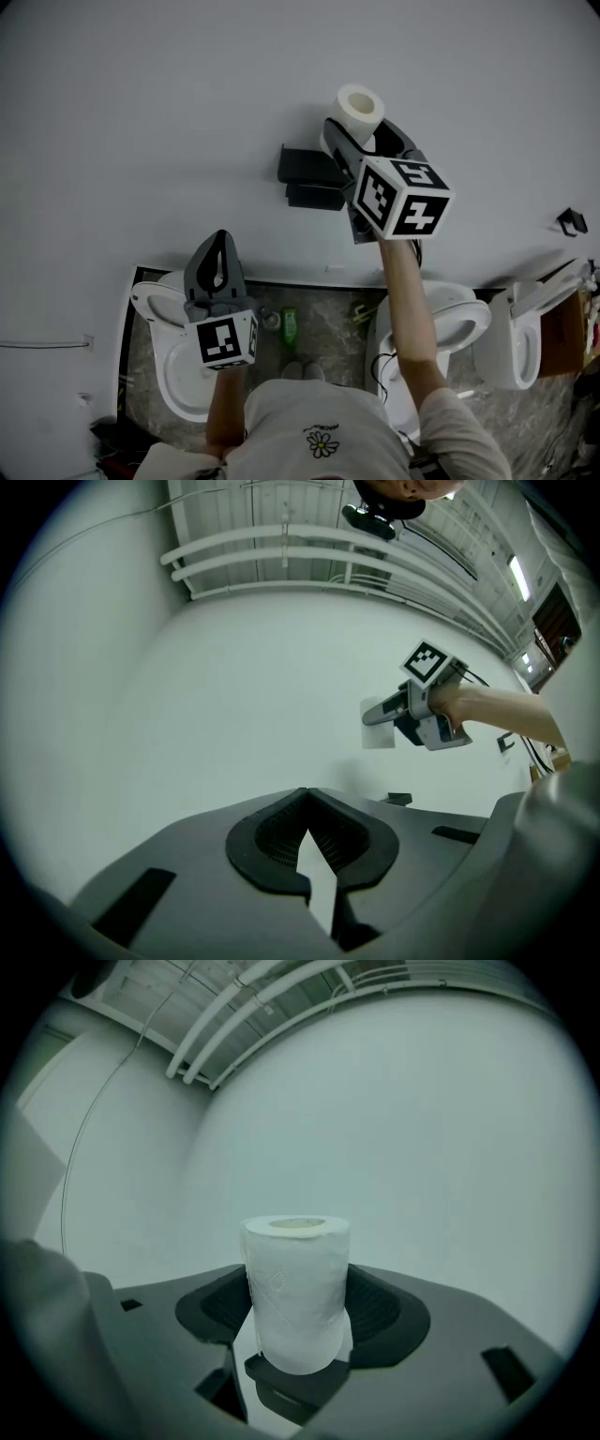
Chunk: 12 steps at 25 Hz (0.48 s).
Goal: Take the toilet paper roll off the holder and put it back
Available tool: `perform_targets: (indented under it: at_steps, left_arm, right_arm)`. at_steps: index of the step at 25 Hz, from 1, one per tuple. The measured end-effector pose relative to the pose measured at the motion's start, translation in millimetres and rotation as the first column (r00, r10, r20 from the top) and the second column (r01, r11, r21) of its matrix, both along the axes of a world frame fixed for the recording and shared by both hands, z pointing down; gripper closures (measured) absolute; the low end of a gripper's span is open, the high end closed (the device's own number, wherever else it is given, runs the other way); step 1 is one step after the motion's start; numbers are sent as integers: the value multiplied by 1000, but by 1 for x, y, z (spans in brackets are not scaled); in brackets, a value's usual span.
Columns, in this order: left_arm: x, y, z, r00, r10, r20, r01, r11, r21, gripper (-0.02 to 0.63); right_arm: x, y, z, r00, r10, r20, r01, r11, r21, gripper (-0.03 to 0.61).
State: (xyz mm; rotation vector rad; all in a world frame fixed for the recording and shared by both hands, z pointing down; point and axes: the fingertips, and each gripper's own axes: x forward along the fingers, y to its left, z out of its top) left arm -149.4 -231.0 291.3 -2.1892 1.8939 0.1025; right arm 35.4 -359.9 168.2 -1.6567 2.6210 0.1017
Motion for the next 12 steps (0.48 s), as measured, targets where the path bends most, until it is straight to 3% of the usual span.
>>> perform_targets:
  at_steps: [12]
  left_arm:
    - [-10,-3,15,1000,-20,0,20,999,-45,597]
  right_arm:
    - [-13,-56,84,994,55,-95,-73,978,-197,275]
